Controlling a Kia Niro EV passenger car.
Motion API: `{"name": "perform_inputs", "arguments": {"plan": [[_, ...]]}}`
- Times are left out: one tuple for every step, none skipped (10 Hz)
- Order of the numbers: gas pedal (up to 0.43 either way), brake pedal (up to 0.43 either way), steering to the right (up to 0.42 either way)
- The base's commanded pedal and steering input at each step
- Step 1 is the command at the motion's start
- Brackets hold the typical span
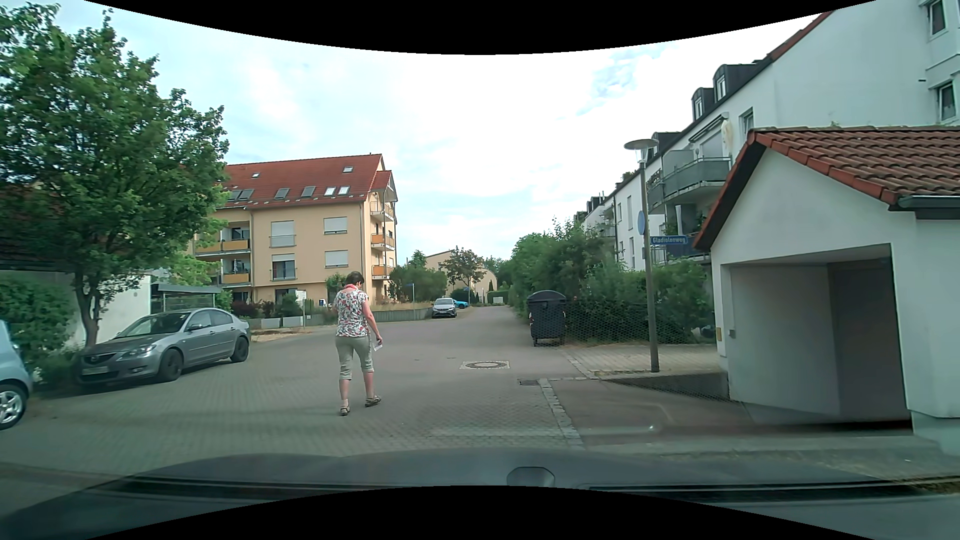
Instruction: Follow the waypoints while adhering to traffic rules and regulations
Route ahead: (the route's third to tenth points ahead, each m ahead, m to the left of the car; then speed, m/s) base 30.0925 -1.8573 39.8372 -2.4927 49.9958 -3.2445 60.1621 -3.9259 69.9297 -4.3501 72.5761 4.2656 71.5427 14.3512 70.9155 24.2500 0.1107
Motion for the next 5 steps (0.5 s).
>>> {"name": "perform_inputs", "arguments": {"plan": [[0.000, 0.146, -0.224], [0.000, 0.146, -0.221], [0.000, 0.146, -0.219], [0.000, 0.146, -0.217], [0.000, 0.146, -0.217]]}}
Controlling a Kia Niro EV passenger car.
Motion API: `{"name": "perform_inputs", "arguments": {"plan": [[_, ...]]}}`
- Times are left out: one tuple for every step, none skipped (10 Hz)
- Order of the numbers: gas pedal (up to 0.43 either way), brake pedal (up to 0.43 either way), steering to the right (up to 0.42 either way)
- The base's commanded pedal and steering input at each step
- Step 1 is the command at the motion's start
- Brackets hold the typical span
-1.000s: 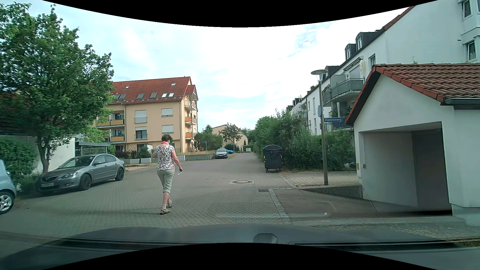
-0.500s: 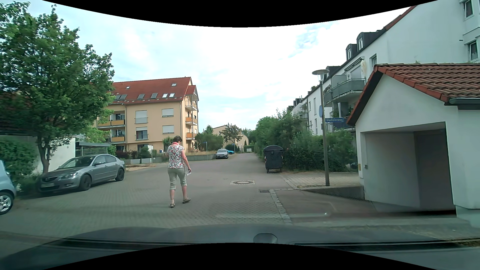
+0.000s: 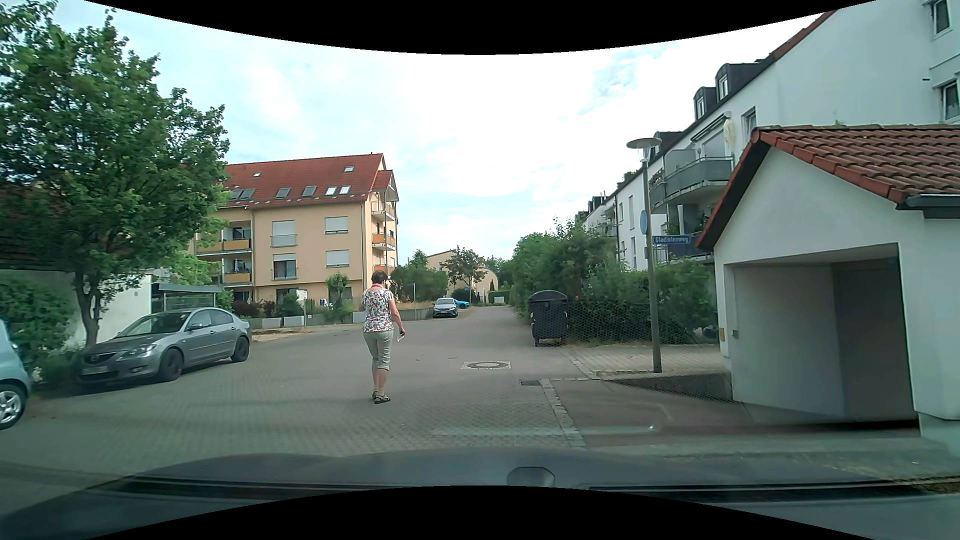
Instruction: Follow the waypoints while adhering to traffic rules and regulations
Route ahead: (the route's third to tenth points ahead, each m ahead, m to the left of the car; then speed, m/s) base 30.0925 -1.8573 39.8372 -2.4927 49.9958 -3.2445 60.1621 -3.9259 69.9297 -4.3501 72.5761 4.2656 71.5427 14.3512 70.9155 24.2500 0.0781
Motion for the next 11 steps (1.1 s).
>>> {"name": "perform_inputs", "arguments": {"plan": [[0.000, 0.146, -0.216], [0.000, 0.146, -0.215], [0.000, 0.152, -0.214], [0.000, 0.146, -0.214], [0.000, 0.146, -0.214], [0.000, 0.146, -0.205], [0.000, 0.146, -0.177], [0.000, 0.146, -0.143], [0.000, 0.146, -0.098], [0.000, 0.146, -0.071], [0.000, 0.152, -0.047]]}}
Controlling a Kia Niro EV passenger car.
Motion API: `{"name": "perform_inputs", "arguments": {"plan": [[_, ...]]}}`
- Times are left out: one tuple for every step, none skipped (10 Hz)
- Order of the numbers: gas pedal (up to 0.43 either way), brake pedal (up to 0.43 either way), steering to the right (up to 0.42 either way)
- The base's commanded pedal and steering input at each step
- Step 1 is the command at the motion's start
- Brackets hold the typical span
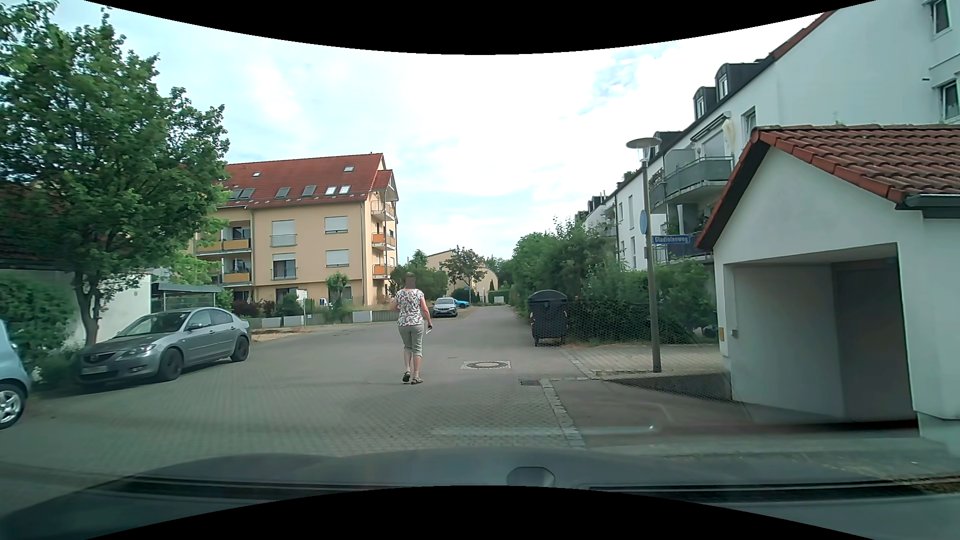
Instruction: Follow the waypoints while adhering to traffic rules and regulations
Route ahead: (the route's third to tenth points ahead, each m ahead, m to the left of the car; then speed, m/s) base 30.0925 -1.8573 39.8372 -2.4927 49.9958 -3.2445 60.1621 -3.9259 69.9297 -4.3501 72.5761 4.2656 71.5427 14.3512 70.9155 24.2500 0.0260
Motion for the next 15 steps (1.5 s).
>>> {"name": "perform_inputs", "arguments": {"plan": [[0.000, 0.159, -0.042], [0.000, 0.171, -0.038], [0.000, 0.183, -0.037], [0.000, 0.189, -0.038], [0.000, 0.195, -0.038], [0.000, 0.195, -0.037], [0.000, 0.195, -0.037], [0.000, 0.195, -0.037], [0.000, 0.201, -0.036], [0.000, 0.201, -0.036], [0.000, 0.201, -0.033], [0.000, 0.201, -0.024], [0.000, 0.201, -0.017], [0.000, 0.201, -0.013], [0.000, 0.207, -0.013]]}}
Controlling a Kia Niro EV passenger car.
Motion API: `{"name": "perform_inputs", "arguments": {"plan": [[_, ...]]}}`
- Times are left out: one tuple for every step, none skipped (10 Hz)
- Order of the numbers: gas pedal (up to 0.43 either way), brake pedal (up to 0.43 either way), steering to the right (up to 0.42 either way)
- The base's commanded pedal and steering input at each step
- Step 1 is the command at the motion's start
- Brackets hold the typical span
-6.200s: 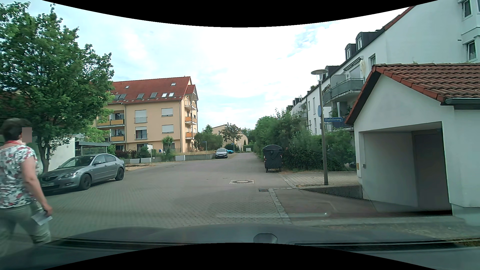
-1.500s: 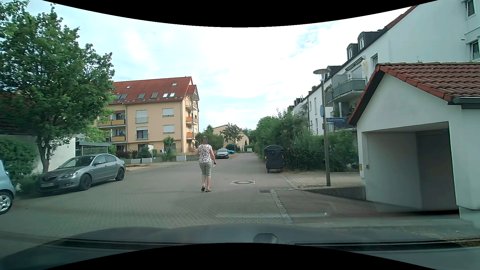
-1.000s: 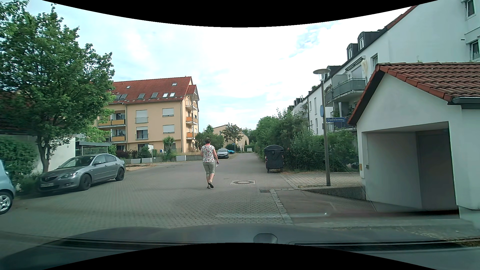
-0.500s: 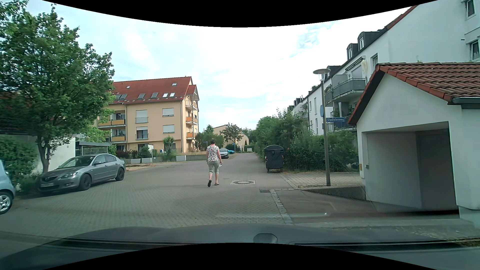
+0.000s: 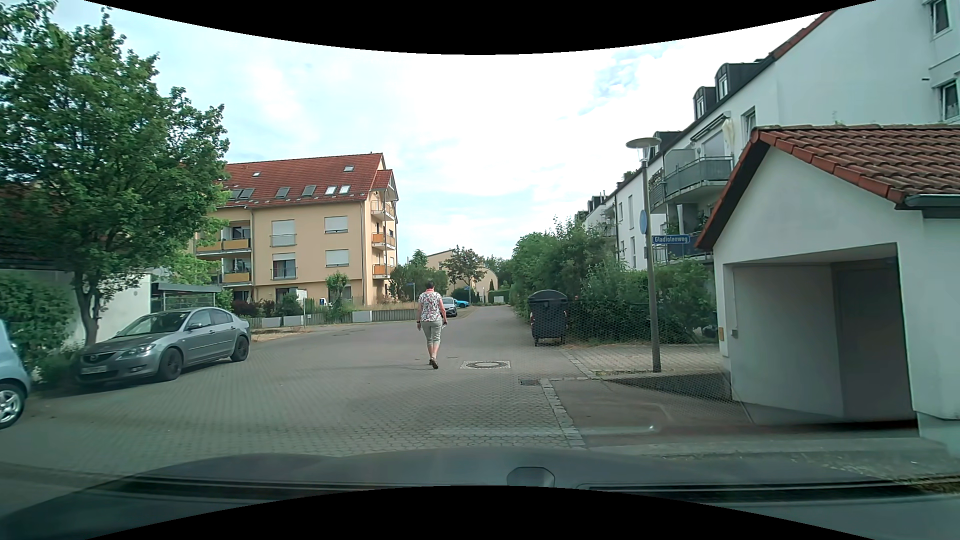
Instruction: Follow the waypoints while adhering to traffic rules and regulations
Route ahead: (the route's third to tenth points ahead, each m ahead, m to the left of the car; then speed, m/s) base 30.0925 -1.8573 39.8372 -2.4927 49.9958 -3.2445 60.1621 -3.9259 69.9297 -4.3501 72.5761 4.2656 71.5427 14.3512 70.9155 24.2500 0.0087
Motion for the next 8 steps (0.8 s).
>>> {"name": "perform_inputs", "arguments": {"plan": [[0.000, 0.207, -0.019], [0.000, 0.207, -0.031], [0.000, 0.207, -0.052], [0.000, 0.207, -0.063], [0.000, 0.207, -0.067], [0.000, 0.213, -0.067], [0.000, 0.207, -0.068], [0.000, 0.213, -0.069]]}}
